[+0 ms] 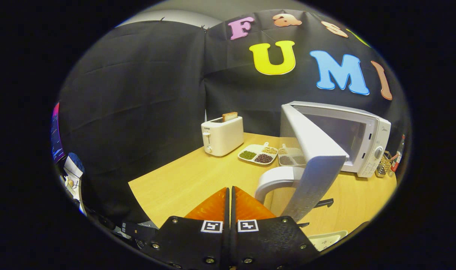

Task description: Open the microwave, put the food inside, and close the microwave door.

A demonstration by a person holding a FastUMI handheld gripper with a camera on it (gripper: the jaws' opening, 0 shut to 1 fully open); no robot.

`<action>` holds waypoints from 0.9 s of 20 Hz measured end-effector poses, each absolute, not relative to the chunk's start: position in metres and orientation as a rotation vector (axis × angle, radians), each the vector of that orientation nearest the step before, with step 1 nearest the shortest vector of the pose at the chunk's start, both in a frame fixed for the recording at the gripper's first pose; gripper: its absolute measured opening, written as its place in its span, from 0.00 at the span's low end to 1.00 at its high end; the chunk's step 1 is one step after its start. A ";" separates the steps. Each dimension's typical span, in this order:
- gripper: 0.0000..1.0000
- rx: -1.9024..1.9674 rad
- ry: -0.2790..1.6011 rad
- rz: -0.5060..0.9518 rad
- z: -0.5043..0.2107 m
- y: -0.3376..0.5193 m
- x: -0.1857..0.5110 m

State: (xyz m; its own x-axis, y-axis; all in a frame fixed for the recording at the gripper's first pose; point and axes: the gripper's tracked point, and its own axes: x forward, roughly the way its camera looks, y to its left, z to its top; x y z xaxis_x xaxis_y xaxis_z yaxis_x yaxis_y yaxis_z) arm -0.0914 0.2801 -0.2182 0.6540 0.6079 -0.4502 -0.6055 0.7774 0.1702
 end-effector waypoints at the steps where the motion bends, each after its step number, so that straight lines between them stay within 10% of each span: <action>1: 0.01 0.003 0.513 0.672 -0.219 0.274 -0.086; 18: 0.01 0.019 0.515 0.420 -0.232 0.163 0.019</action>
